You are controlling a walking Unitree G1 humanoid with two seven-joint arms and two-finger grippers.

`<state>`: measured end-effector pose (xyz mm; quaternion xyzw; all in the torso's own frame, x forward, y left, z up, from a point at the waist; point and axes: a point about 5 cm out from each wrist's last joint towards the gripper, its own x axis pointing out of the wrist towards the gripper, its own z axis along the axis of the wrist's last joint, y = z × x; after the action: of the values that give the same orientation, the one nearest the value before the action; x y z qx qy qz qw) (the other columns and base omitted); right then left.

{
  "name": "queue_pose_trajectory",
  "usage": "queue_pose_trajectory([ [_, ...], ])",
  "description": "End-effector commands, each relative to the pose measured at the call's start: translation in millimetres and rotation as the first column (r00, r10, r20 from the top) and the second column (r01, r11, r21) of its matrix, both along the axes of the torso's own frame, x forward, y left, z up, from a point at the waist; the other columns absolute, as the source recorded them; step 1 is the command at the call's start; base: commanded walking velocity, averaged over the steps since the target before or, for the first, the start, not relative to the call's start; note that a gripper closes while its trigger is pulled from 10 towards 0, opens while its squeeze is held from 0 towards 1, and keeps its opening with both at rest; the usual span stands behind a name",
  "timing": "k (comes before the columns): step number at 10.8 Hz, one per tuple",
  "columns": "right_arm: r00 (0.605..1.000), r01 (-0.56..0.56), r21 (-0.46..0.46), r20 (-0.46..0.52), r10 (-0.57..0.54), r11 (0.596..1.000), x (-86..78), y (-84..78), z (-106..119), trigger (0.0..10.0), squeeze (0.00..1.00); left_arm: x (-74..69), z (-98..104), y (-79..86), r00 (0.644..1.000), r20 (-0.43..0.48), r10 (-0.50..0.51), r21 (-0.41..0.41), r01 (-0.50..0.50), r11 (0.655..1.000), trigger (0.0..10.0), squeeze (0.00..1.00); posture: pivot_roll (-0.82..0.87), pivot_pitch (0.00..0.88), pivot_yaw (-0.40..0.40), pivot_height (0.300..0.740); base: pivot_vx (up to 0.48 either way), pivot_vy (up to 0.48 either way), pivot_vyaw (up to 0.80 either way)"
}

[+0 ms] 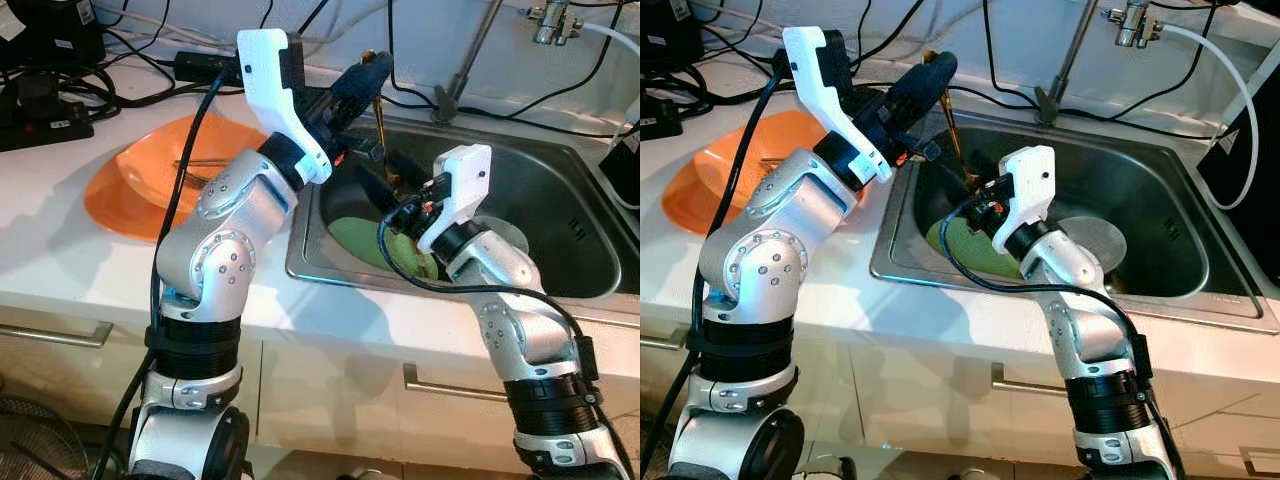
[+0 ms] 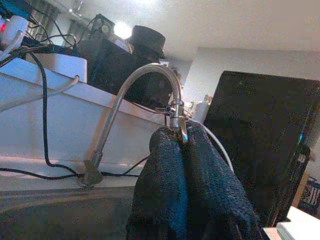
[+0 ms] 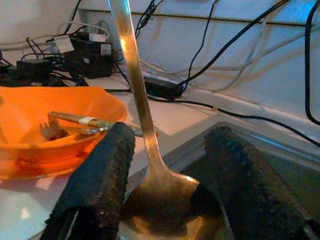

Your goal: Kitchen organization

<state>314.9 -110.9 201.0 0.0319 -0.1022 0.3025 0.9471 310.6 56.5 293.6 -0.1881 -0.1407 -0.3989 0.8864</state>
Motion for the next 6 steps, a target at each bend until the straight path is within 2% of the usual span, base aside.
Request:
queue_pose_trajectory([
  [1,0.999,0.040,-0.001,0.012,-0.040,0.999,2.8,-6.8,2,0.0,0.00,-5.1,-1,-7.9,0.999,0.006,-0.042,0.022,0.042,0.999,10.0,0.00,-0.02,0.051,-0.101,0.740,0.000,0.000,0.00],
  [3,0.999,0.046,0.002,0.018,-0.046,0.999,3.3,-6.6,4,0.0,0.00,-5.5,-4,-9.1,0.999,0.002,-0.049,0.036,0.048,0.998,10.0,0.00,-0.02,0.057,-0.099,0.740,0.000,0.000,0.00],
  [4,0.998,0.061,0.006,0.025,-0.061,0.998,4.6,-7.6,6,0.0,0.00,-7.2,-10,-12.6,0.998,0.008,-0.059,0.092,0.058,0.994,10.0,0.00,-0.02,0.059,-0.100,0.740,0.000,0.000,0.00],
  [6,0.998,0.061,0.008,0.027,-0.061,0.998,4.8,-7.2,6,0.0,0.00,-8.7,-13,-14.5,0.998,0.014,-0.062,0.126,0.060,0.990,10.0,0.00,-0.02,0.059,-0.100,0.740,0.000,0.000,0.00],
])
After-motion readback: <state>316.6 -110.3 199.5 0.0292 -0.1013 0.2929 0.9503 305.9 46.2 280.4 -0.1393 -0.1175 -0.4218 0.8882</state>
